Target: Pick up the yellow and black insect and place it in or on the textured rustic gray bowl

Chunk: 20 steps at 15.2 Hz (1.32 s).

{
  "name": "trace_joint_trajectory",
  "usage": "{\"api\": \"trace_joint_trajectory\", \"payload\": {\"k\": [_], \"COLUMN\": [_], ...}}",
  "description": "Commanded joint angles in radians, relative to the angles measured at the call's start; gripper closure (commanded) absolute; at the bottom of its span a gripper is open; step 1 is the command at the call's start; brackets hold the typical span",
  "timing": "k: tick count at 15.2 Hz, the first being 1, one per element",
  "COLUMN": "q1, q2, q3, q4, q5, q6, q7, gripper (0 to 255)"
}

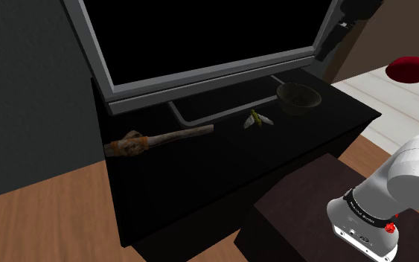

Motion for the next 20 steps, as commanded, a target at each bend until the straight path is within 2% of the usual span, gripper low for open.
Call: {"api": "trace_joint_trajectory", "payload": {"k": [1,10,20], "q1": [0.000,0.039,0.083], "q2": [0.000,0.135,0.391], "q3": [0.000,0.008,0.026], "q4": [0.000,-0.170,-0.265], "q5": [0.000,0.029,0.060], "q6": [0.000,0.246,0.532], "q7": [0.000,-0.002,-0.011], "gripper": [0,0,0]}}
